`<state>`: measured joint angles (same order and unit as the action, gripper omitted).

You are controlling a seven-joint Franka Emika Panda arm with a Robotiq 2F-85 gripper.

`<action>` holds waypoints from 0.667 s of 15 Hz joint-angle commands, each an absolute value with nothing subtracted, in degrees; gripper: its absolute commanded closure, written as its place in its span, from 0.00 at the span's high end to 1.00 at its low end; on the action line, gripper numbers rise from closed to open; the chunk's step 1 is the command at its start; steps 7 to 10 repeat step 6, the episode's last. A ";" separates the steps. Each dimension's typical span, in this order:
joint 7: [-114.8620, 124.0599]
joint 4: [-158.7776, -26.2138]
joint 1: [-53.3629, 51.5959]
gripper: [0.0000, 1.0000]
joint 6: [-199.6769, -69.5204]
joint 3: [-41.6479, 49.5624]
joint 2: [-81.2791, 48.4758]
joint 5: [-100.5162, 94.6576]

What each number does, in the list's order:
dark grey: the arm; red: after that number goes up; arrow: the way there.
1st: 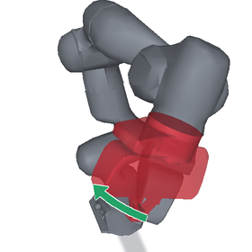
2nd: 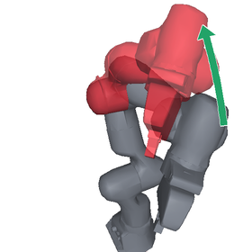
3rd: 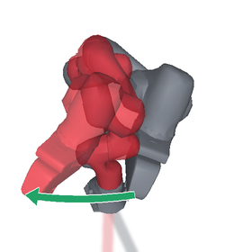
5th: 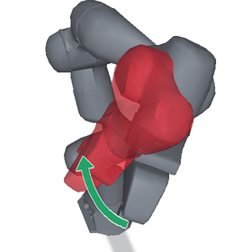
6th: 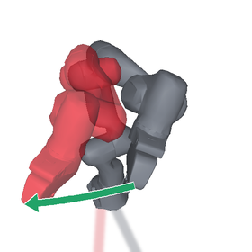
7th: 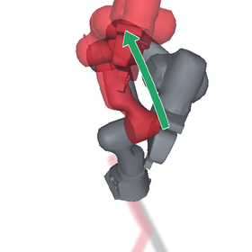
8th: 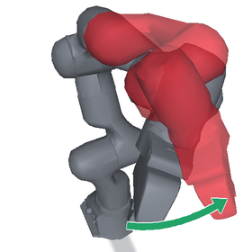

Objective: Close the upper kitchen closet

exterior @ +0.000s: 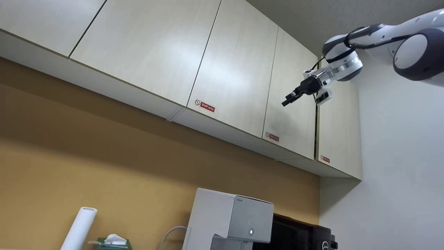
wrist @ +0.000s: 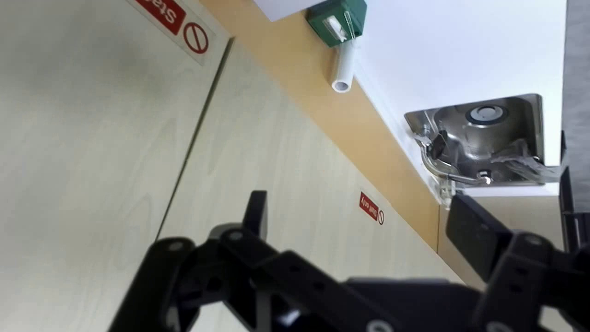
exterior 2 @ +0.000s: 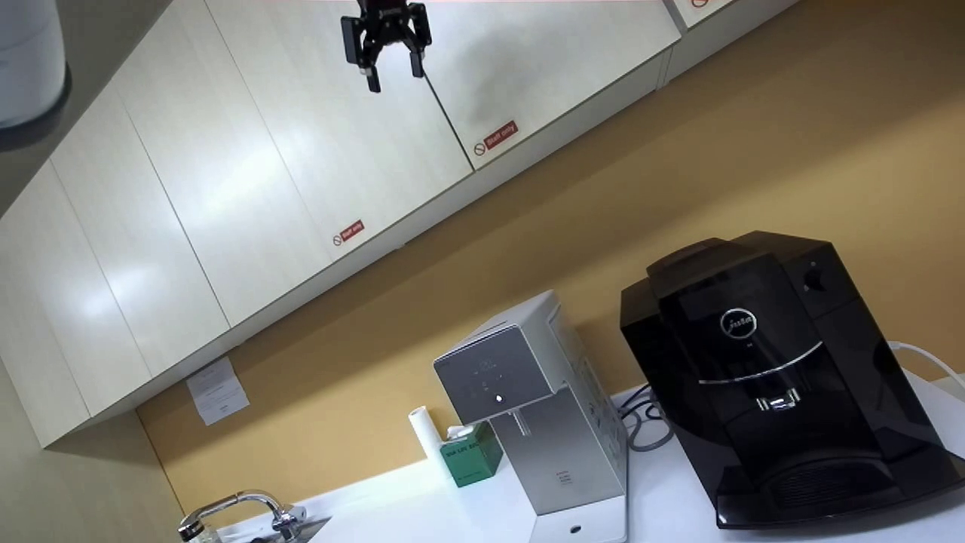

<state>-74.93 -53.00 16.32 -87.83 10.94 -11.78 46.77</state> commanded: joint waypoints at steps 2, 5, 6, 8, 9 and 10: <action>-64.26 -57.34 13.14 1.00 -89.11 11.35 -5.93 36.61; -59.78 -58.98 11.77 1.00 -83.56 10.33 -2.94 33.04; -58.89 -59.69 11.41 1.00 -81.59 10.08 -2.03 33.21; -58.89 -59.69 11.41 1.00 -81.59 10.08 -2.03 33.21; -58.89 -59.69 11.41 1.00 -81.59 10.08 -2.03 33.21; -58.89 -59.69 11.41 1.00 -81.59 10.08 -2.03 33.21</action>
